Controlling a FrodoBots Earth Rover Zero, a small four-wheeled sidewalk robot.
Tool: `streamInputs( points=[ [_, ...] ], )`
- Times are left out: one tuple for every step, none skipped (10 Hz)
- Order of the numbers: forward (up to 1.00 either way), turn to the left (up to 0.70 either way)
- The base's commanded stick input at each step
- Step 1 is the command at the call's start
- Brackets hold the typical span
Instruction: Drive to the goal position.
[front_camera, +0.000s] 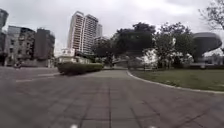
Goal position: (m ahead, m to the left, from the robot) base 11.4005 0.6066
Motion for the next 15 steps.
streamInputs(
  points=[
    [1.0, -0.07],
    [1.0, 0.0],
    [1.0, 0.0],
    [1.0, 0.0],
    [1.0, 0.0],
    [1.0, 0.0],
    [1.0, 0.0],
    [1.0, 0.0],
    [1.0, 0.0],
    [1.0, 0.0],
    [1.0, 0.0],
    [1.0, 0.0],
    [1.0, 0.05],
    [1.0, 0.2],
    [1.0, 0.4]
  ],
)
